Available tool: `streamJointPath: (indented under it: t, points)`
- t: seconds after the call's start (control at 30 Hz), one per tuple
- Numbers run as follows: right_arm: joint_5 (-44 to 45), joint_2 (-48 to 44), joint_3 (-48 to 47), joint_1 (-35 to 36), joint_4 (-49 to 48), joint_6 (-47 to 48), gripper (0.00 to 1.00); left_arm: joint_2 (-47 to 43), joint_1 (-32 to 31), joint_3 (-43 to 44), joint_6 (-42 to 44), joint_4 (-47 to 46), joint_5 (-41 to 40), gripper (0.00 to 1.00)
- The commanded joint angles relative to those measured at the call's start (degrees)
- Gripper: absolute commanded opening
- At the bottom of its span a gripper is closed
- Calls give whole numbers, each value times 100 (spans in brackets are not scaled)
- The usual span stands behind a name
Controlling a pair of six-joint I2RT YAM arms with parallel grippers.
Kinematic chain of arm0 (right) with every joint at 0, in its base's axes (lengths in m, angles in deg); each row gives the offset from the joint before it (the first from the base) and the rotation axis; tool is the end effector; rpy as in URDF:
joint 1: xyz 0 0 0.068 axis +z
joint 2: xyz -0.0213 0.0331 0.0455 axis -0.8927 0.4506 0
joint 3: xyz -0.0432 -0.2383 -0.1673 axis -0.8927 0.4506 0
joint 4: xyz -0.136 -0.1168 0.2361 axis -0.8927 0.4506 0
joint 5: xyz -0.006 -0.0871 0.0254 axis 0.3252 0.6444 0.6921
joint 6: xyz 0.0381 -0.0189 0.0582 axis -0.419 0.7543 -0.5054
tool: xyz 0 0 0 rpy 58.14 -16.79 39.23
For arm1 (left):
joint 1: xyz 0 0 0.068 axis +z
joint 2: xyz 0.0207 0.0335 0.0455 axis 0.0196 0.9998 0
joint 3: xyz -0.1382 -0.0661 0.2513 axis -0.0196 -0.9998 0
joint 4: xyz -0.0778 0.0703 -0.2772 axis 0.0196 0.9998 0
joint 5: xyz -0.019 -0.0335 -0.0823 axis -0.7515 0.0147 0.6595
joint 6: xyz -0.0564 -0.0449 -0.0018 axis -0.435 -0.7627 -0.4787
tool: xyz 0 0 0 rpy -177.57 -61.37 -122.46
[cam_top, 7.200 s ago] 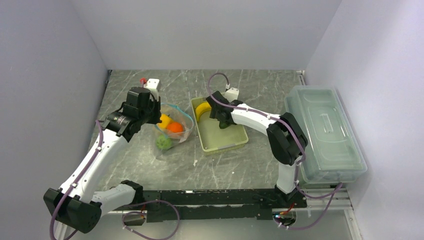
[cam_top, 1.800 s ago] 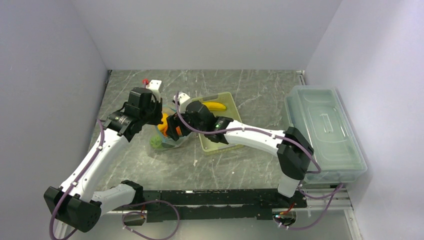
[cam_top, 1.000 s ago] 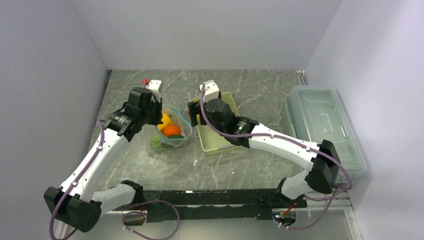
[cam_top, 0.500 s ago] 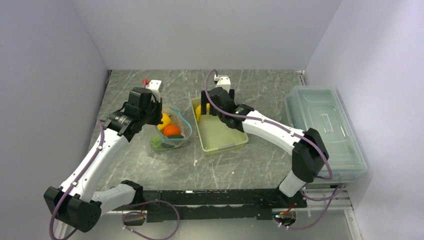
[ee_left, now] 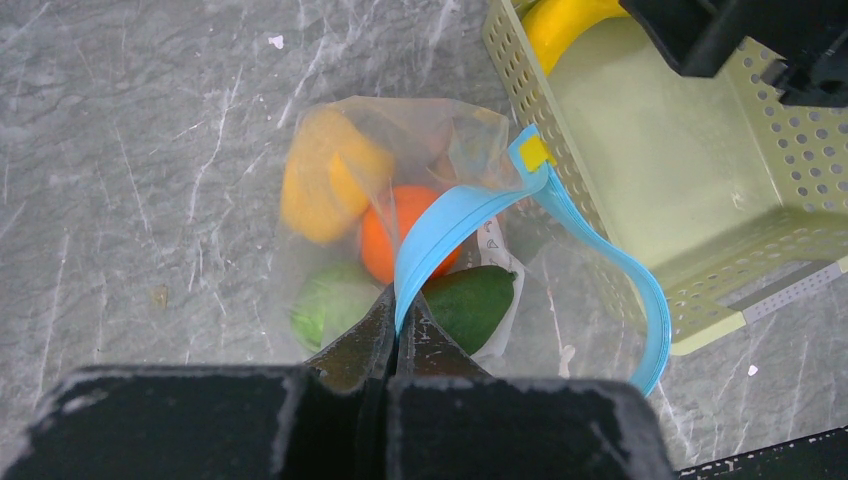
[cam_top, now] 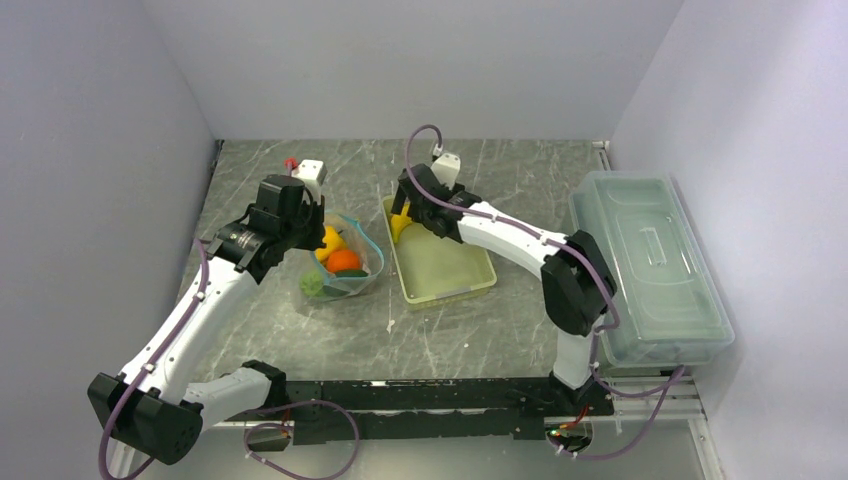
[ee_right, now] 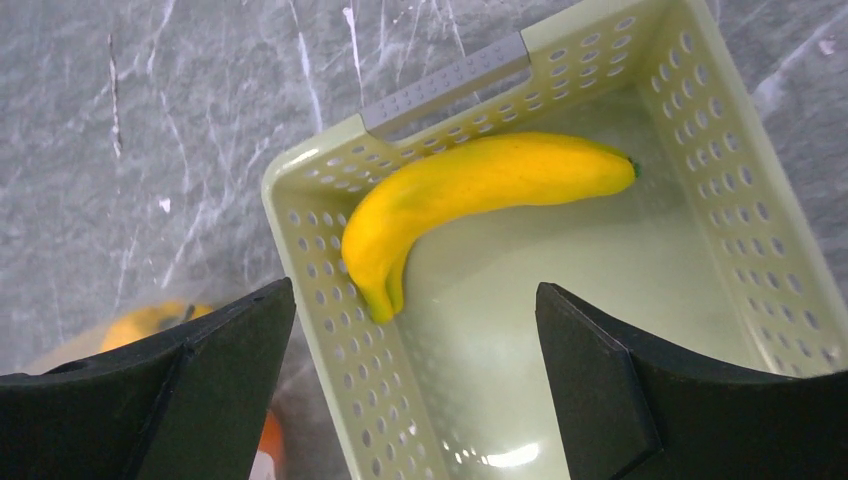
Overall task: Place the food in the zip-top bag and seal the zipper
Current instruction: Pick up the fake fruit from the bin.
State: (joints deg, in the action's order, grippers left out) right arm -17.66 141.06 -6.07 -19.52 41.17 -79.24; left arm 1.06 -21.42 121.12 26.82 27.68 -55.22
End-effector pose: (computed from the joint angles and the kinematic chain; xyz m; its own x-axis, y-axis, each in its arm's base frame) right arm 0.3613 0.3067 0.2543 -0.5987 0.2993 -0.7429 0.0945 0.9475 0.3056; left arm 0.2524 -0.0994 0.3539 -0.6379 0.0190 -0.7699 0.1818 0.9752 -0.1265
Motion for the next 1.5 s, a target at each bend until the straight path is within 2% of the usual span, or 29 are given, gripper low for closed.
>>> streamJointPath:
  t: [0.0,0.13,0.47,0.63,1.07,1.47]
  points:
    - [331,333,-526,-44,362,-798,93,-73,-26,20,75,-127,86,0]
    - [360,570,-653,-93,501,-1228,91,-82,-31,13,77,-127,82,0]
    - [337,1032,-959,-158,402,-1639,85,-48,-39,19,77,-127,80,0]
    - [102,1209,-1009,-178,143,-1586,83,-50,-39,9,82,-134,86,0]
    - [56,1798,-1639,-187,279,-1637,78,-5,-39,20,91,-127,100,0]
    - [40,1902,-1434,-204,366,-1782,67,1,-39,26,95,-109,84,0]
